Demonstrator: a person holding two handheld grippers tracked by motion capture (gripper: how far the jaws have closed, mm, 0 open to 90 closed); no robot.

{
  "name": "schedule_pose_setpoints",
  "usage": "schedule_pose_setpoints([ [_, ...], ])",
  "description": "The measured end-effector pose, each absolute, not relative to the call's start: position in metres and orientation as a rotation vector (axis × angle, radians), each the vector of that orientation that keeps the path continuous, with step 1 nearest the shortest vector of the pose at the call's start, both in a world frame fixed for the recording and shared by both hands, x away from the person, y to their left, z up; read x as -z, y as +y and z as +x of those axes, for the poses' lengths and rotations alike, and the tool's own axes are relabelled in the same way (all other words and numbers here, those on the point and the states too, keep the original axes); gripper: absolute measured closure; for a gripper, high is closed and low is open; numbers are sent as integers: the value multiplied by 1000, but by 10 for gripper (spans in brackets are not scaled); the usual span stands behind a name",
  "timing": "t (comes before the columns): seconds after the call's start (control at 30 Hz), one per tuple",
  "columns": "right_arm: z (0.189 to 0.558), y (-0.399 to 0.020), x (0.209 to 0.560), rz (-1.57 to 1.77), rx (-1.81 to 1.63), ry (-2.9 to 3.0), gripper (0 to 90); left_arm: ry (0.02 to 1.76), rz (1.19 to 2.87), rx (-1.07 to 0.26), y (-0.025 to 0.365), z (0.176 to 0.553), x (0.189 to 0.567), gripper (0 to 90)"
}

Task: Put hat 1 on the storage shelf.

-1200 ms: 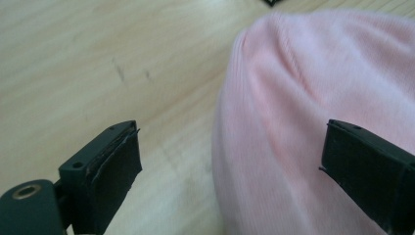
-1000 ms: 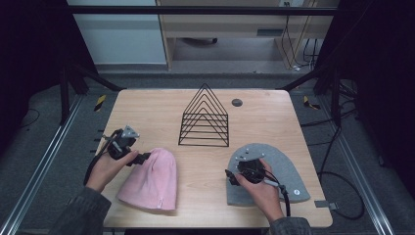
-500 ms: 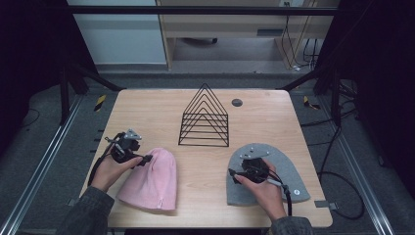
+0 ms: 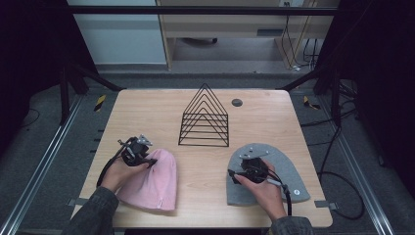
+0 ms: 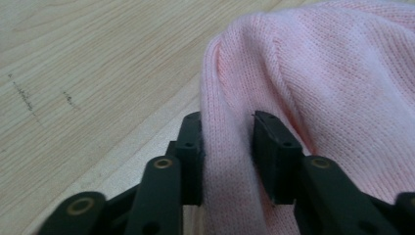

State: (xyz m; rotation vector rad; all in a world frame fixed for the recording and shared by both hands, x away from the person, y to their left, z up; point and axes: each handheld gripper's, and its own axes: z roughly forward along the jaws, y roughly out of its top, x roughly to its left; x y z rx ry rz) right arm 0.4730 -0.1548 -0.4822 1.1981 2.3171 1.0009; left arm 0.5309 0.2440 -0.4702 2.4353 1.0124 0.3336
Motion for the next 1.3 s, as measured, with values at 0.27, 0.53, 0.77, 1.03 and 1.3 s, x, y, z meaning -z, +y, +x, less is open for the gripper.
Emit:
schedule_pose_setpoints([
  [0.27, 469, -152, 480, 1158, -1025, 2303, 294, 994, 2397, -361, 245, 523, 462, 830],
  [0.53, 465, -149, 476, 1117, -1026, 2297, 294, 945, 2320, -455, 248, 508, 435, 833],
  [0.77, 461, -144, 475, 1064, -1001, 2306, 301, 913, 2244, -515, 250, 494, 411, 836],
  [1.03, 451, -138, 463, 977, -1028, 2342, 344, 815, 2160, -599, 240, 480, 370, 837],
  [1.3, 445, -116, 450, 888, -1060, 2394, 376, 765, 2155, -664, 234, 482, 332, 837],
])
